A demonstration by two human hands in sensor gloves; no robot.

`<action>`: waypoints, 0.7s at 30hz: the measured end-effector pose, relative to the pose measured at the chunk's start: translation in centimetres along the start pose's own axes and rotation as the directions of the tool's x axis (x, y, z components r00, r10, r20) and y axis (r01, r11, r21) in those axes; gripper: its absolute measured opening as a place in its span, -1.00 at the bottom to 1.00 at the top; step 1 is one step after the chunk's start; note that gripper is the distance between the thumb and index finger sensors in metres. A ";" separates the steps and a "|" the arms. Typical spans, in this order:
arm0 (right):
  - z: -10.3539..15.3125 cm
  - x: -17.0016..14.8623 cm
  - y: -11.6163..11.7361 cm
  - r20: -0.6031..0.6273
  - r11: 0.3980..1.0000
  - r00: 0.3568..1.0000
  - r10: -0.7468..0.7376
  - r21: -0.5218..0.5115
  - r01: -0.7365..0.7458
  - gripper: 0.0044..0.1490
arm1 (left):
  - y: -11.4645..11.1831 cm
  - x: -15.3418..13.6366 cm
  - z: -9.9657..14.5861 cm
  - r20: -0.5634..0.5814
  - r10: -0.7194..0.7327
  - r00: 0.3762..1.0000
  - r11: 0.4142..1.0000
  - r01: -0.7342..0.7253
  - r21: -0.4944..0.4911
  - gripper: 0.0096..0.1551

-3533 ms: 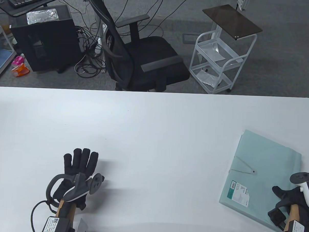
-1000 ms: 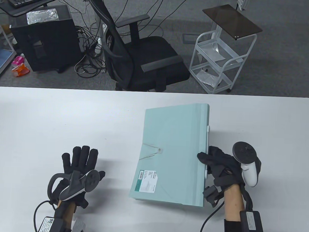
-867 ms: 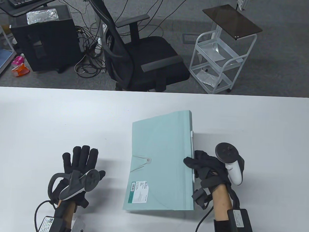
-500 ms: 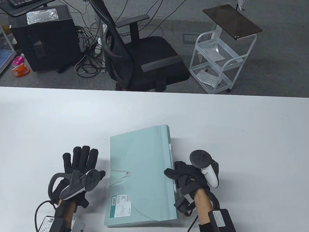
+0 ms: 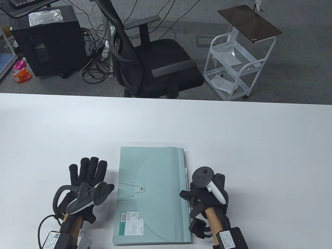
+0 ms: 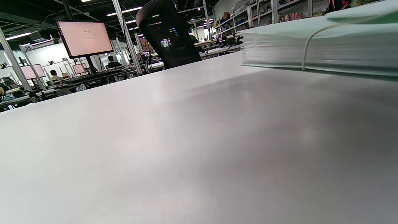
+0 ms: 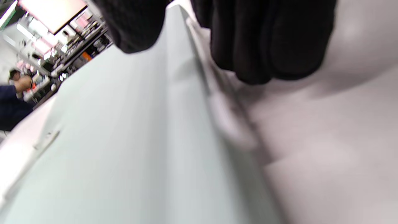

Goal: Pull documents from accordion folder and sort

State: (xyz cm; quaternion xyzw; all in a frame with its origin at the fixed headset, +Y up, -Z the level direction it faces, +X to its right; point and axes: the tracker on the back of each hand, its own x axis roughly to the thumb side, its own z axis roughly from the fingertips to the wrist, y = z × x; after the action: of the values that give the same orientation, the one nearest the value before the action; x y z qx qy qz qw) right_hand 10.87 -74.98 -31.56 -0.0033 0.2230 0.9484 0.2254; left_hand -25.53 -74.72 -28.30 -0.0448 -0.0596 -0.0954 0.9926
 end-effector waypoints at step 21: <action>1.1 5.3 8.3 0.350 0.750 0.746 0.566 0.157 -0.643 0.28 | 0.5 5.9 -0.2 0.233 0.034 0.972 0.999 -0.025 -0.038 0.03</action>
State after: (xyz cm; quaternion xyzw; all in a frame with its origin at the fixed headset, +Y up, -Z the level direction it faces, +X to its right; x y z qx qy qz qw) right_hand 2.68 -78.89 -27.68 0.2347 0.3035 0.9208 -0.0697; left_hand -19.69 -75.35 -27.76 -0.0738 -0.1737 -0.0757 0.9791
